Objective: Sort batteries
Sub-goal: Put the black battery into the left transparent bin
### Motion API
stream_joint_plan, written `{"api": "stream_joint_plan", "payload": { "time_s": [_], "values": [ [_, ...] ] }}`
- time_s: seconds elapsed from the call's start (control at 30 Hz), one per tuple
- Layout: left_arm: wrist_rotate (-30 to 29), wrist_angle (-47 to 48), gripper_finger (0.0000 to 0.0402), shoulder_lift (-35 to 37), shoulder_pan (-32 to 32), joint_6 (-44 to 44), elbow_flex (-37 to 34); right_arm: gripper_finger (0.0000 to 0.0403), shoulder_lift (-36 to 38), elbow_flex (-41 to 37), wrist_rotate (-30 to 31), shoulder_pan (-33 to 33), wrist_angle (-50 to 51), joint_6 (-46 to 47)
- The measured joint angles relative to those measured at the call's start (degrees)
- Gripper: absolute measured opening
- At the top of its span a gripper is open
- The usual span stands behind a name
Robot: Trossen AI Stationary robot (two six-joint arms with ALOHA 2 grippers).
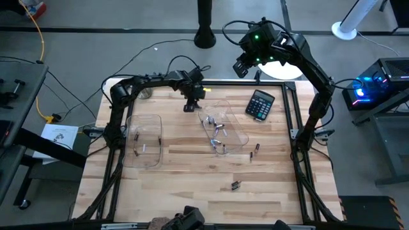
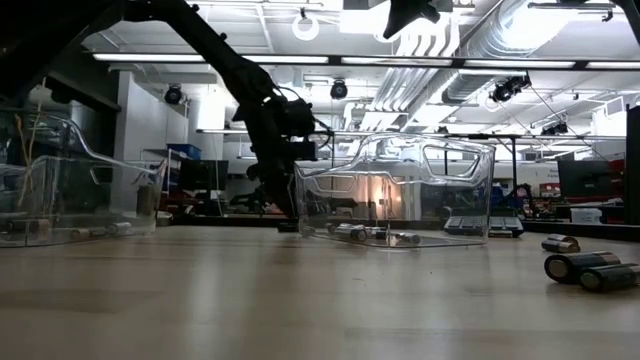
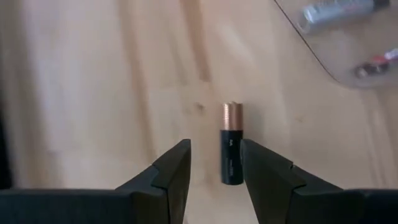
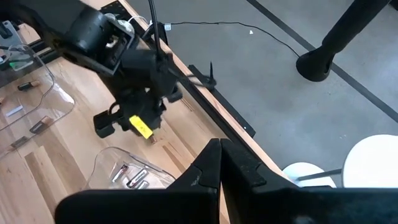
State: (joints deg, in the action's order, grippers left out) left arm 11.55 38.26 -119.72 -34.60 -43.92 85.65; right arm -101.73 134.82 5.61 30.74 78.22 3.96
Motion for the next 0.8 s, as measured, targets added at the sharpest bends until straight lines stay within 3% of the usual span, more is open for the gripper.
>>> {"api": "stream_joint_plan", "payload": {
  "time_s": [0.33, 0.6, 0.7, 0.8],
  "values": [
    [0.0, 1.5, 0.0131, -1.3, 2.9, -0.7, -0.5, 0.0000, 0.0, 0.0, 0.4, 0.0, 0.0, -0.1],
    [-1.8, 1.3, 0.0127, -1.9, 3.4, 5.4, -0.7, 0.0000, 0.0, 0.0, 0.5, 0.0, -0.1, 0.0],
    [-5.3, 2.8, 0.0088, -1.8, 4.6, 8.5, -0.6, 0.0000, 0.0, 0.0, 0.5, 0.0, -0.1, 0.0],
    [-4.9, 4.9, 0.0028, -1.5, 5.4, 9.1, -0.6, 0.0000, 0.0, 0.0, 0.5, 0.0, -0.3, 0.0]
  ]
}}
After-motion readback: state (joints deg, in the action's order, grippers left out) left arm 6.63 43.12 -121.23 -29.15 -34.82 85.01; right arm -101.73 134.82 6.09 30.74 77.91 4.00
